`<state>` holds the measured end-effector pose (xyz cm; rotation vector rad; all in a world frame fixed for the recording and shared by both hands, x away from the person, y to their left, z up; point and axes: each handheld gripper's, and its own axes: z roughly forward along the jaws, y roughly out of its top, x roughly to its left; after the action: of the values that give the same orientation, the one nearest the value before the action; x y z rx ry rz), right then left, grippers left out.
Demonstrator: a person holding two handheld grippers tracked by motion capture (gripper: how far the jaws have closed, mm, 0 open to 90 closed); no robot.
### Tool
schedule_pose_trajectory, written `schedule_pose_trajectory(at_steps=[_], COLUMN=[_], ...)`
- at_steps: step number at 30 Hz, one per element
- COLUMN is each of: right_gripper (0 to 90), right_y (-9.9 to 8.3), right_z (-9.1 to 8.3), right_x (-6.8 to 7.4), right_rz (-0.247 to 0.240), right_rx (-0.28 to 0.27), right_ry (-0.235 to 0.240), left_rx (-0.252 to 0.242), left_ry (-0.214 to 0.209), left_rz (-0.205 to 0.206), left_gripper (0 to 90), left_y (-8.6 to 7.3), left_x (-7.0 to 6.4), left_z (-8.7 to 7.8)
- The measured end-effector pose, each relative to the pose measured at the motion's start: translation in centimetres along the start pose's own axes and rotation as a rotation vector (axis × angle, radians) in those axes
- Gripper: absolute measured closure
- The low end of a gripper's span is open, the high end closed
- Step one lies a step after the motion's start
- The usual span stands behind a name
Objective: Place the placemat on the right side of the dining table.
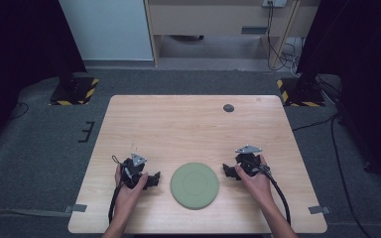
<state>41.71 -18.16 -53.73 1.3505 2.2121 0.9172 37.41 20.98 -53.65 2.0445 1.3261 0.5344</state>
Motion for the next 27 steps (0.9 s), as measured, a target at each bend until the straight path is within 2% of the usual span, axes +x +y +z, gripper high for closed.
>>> schedule_pose_trajectory(at_steps=[5, 8, 10, 13, 14, 21, 24, 27], right_gripper=[6.6, 6.9, 7.2, 7.1, 7.0, 7.4, 7.6, 7.5], right_y=[-0.1, -0.5, -1.2, -1.6, -1.6, -2.0, -2.1, -2.2], right_z=[-2.3, -3.0, -3.8, -4.0, -4.1, -4.3, -4.1, -4.2], right_x=[0.4, 0.6, 0.9, 1.2, 1.3, 2.7, 3.1, 3.5], right_rz=[-0.044, -0.049, -0.066, -0.094, -0.100, -0.161, -0.180, -0.190], right_rx=[-0.025, -0.030, -0.029, -0.030, -0.027, -0.018, -0.017, -0.013], right_ry=[0.045, 0.059, 0.082, 0.088, 0.100, 0.162, 0.168, 0.165], left_rx=[-0.020, -0.032, -0.033, -0.033, -0.037, -0.045, -0.039, -0.052], left_ry=[-0.008, -0.017, -0.032, -0.056, -0.075, -0.137, -0.148, -0.175], left_rz=[0.025, 0.036, 0.042, 0.048, 0.057, 0.091, 0.099, 0.117], left_gripper=[2.7, 2.5, 2.5, 2.5, 2.6, 2.7, 2.9, 2.7], left_y=[0.0, 0.0, 0.0, -0.1, -0.1, -0.2, -0.2, -0.2], left_x=[-0.1, -0.3, -0.6, -0.9, -1.2, -2.3, -2.7, -3.4], left_z=[-0.4, -0.6, -0.8, -0.9, -1.0, -1.6, -1.6, -2.1])
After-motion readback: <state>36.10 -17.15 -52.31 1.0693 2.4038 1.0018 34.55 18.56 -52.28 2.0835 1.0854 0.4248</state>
